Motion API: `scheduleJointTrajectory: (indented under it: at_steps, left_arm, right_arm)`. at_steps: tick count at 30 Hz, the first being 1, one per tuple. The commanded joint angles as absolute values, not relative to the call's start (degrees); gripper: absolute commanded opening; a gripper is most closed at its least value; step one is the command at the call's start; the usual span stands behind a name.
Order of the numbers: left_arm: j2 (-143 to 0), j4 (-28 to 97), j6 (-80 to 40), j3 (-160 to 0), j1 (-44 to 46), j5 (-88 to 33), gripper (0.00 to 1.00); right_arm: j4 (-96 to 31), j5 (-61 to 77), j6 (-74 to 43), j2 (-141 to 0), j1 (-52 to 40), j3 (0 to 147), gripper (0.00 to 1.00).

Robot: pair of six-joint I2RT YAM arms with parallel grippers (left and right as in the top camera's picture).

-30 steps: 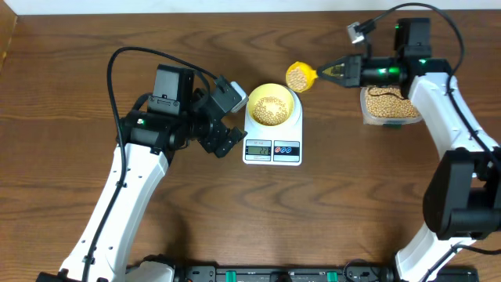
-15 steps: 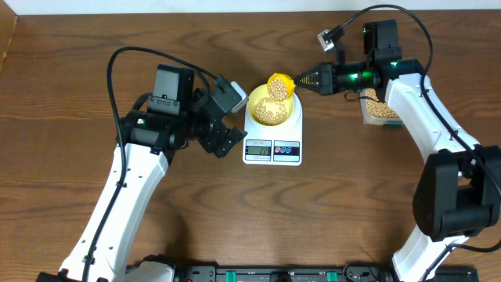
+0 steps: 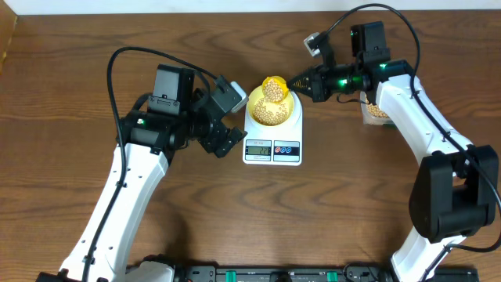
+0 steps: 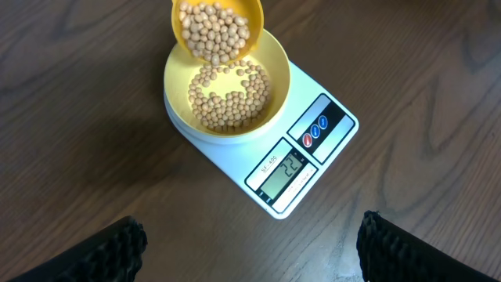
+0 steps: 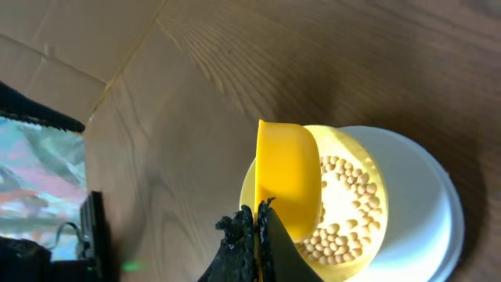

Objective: Scoop item into bowl and weigh 50g on scale
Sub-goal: 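Tilt the scoop over the yellow bowl to pour soybeans in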

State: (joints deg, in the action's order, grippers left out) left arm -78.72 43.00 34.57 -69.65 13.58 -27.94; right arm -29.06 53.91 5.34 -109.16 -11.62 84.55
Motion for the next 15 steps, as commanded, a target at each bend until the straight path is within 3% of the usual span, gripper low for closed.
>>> scheduleJointTrajectory:
  at_steps: [1, 8, 15]
  left_arm:
    - [-78.32, 42.81, 35.14, -68.66, 13.30, -27.59, 0.88]
    - [-78.32, 42.81, 35.16, -68.66, 13.30, -27.59, 0.88]
    - [-78.32, 42.81, 35.14, -68.66, 13.30, -27.59, 0.88]
  right_arm:
    - [-28.97, 54.06, 11.22, -109.43, -12.25, 84.25, 0.01]
    - [-29.15, 54.04, 19.53, -109.43, -13.41, 84.25, 0.01]
    - [-29.15, 50.26, 20.47, -109.43, -13.67, 84.25, 0.01]
